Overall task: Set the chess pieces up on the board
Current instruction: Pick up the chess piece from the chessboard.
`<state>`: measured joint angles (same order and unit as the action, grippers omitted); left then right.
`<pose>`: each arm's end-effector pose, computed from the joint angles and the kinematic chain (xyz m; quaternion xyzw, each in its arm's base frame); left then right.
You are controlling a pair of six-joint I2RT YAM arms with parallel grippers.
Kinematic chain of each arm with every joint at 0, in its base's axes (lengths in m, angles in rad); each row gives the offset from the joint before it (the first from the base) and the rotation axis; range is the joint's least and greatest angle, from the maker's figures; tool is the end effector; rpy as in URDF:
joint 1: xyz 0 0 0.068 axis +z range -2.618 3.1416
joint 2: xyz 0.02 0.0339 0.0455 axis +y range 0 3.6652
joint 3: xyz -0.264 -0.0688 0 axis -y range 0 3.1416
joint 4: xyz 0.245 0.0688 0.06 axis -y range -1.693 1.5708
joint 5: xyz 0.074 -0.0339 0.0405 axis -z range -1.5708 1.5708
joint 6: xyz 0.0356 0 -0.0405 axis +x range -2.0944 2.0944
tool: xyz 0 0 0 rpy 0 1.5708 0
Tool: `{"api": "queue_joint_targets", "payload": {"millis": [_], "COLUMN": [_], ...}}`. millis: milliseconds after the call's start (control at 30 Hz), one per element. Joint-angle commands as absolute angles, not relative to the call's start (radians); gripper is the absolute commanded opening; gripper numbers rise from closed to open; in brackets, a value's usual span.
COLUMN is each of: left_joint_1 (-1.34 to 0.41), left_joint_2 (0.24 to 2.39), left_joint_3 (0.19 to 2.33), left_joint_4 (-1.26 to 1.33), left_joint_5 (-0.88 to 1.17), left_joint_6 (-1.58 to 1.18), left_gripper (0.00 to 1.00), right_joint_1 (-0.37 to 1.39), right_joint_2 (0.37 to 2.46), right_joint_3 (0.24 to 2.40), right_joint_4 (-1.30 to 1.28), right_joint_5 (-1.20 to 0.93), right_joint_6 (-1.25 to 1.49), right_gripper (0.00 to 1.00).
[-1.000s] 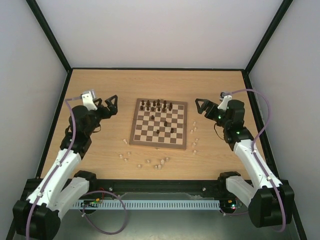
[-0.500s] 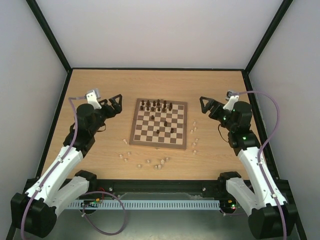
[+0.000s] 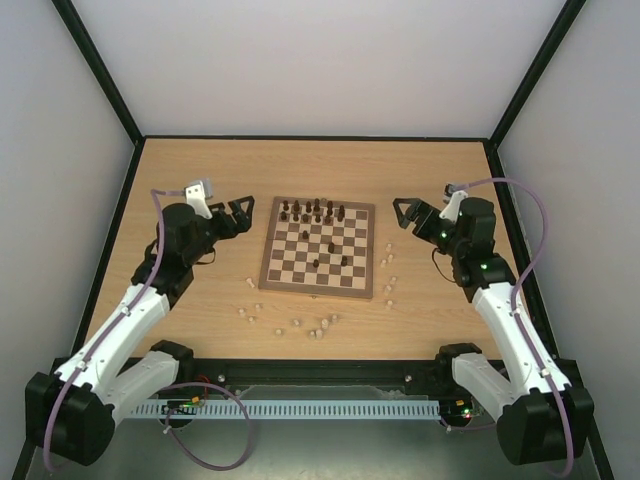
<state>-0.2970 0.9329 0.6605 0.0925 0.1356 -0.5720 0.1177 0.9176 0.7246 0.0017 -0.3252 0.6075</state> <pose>0.2113 -0.0697 0.2979 -0.0620 0.7647 -0.3163 0.5580 0.2144 0.0368 0.3146 0.0846 0.7635 0.3395 0.5428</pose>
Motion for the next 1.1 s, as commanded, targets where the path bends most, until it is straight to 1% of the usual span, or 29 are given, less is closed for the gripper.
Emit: {"api": "queue_joint_targets", "payload": {"millis": [0, 167, 267, 433, 500, 633, 733, 800, 900, 967, 1067], "left_joint_1": [-0.303, -0.316, -0.35, -0.401, -0.412, -0.413, -0.413, -0.413, -0.414, -0.414, -0.417], "left_joint_2": [0.911, 0.932, 0.979, 0.996, 0.988, 1.004, 1.012, 1.011, 1.01, 1.016, 1.019], "left_joint_3": [0.614, 0.582, 0.6, 0.596, 0.593, 0.617, 0.627, 0.629, 0.631, 0.638, 0.643], "left_joint_4": [0.109, 0.153, 0.127, 0.155, 0.139, 0.112, 0.09, 0.082, 0.079, 0.071, 0.066], "left_joint_5": [0.153, 0.138, 0.062, 0.038, 0.001, 0.047, 0.039, 0.031, 0.035, 0.036, 0.034], "left_joint_6": [-0.541, -0.557, -0.577, -0.573, -0.593, -0.596, -0.586, -0.585, -0.589, -0.587, -0.583], "left_gripper": [1.0, 1.0, 0.99, 0.99, 1.0, 1.0, 1.0, 0.99, 1.0, 1.0, 1.0], "right_joint_1": [0.118, 0.119, 0.118, 0.129, 0.15, 0.219, 0.278, 0.327, 0.421, 0.481, 0.558], "right_joint_2": [0.876, 0.815, 0.856, 0.906, 0.923, 0.977, 1.033, 1.077, 1.149, 1.199, 1.26], "right_joint_3": [0.706, 0.673, 0.72, 0.716, 0.716, 0.732, 0.745, 0.767, 0.821, 0.854, 0.895], "right_joint_4": [-0.008, -0.024, -0.097, -0.102, -0.102, -0.124, -0.133, -0.149, -0.197, -0.228, -0.279], "right_joint_5": [-0.287, -0.193, -0.189, -0.214, -0.211, -0.167, -0.138, -0.097, -0.012, 0.035, 0.117], "right_joint_6": [0.628, 0.575, 0.546, 0.53, 0.523, 0.497, 0.48, 0.466, 0.437, 0.423, 0.41], "right_gripper": [0.99, 0.99, 0.99, 0.99, 0.99, 0.98, 1.0, 0.96, 0.86, 0.81, 0.78]}}
